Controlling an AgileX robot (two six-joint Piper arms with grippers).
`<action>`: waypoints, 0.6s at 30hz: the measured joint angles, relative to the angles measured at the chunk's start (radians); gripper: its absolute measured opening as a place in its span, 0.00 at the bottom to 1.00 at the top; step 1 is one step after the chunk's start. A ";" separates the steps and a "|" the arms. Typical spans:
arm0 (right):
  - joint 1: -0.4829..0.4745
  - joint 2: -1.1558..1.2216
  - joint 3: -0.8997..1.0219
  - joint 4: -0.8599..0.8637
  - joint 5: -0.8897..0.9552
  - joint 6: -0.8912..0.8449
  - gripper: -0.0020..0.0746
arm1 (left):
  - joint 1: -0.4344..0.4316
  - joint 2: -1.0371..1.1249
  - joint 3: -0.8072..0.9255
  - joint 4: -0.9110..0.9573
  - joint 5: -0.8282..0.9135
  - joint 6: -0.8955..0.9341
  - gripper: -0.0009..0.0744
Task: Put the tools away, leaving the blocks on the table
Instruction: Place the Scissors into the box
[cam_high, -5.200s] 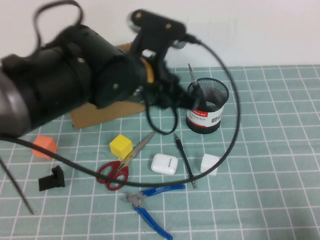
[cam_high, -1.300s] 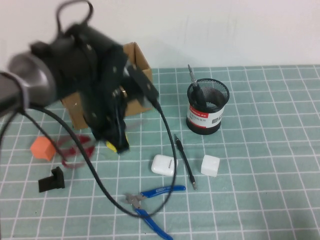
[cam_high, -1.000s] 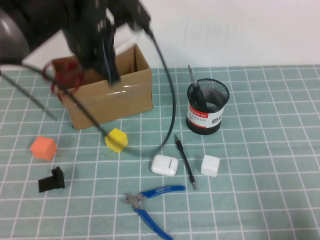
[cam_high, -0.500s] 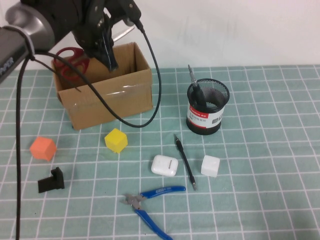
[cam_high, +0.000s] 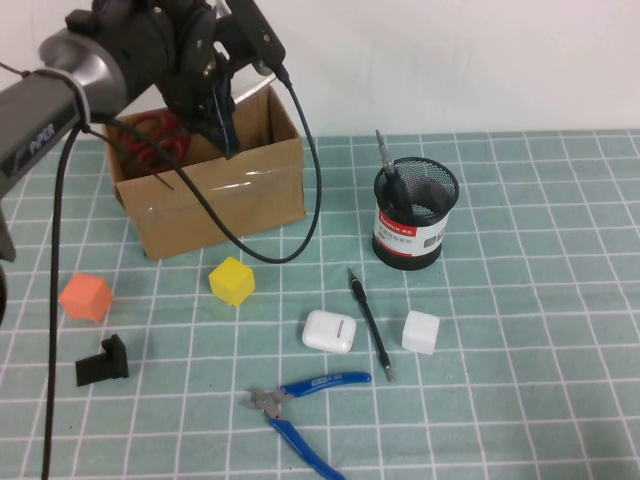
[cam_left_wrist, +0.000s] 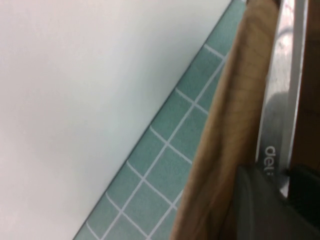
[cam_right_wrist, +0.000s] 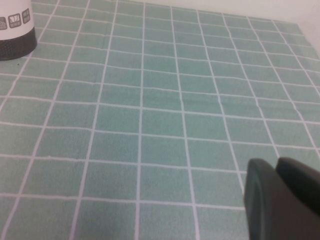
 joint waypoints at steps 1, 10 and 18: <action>0.000 0.000 0.000 0.000 0.000 0.000 0.02 | 0.002 0.002 0.000 0.000 0.000 0.002 0.12; 0.000 0.000 0.000 0.000 0.000 0.000 0.02 | 0.010 0.002 0.000 0.000 0.017 0.016 0.12; 0.000 0.000 0.000 0.000 0.000 0.000 0.02 | 0.011 0.002 0.000 -0.002 0.053 0.016 0.24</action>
